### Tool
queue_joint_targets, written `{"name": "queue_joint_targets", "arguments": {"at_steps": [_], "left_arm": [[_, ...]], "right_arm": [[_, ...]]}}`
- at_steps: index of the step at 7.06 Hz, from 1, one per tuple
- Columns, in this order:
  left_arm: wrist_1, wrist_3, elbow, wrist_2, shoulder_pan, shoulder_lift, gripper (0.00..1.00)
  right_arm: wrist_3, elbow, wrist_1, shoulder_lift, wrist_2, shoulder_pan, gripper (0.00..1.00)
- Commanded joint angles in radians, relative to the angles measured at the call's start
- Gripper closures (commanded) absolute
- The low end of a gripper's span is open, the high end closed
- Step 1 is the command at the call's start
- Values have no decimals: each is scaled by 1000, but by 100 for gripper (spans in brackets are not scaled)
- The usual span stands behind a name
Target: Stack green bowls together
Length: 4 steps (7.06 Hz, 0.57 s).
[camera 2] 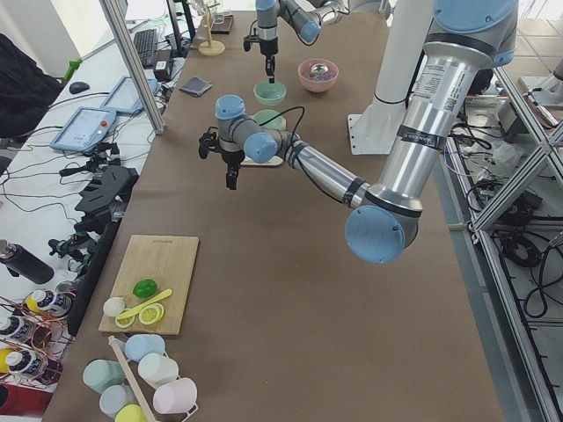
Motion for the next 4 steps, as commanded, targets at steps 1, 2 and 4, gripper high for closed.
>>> {"name": "queue_joint_targets", "arguments": {"at_steps": [1, 2, 4], "left_arm": [[-1, 0, 1, 0, 0, -1, 3], [1, 0, 2, 0, -1, -1, 3], [-1, 1, 12, 0, 0, -1, 3]], "right_arm": [[9, -79, 29, 44, -2, -24, 100], [12, -117, 29, 69, -2, -32, 100], [12, -142, 30, 80, -18, -45, 100]]}}
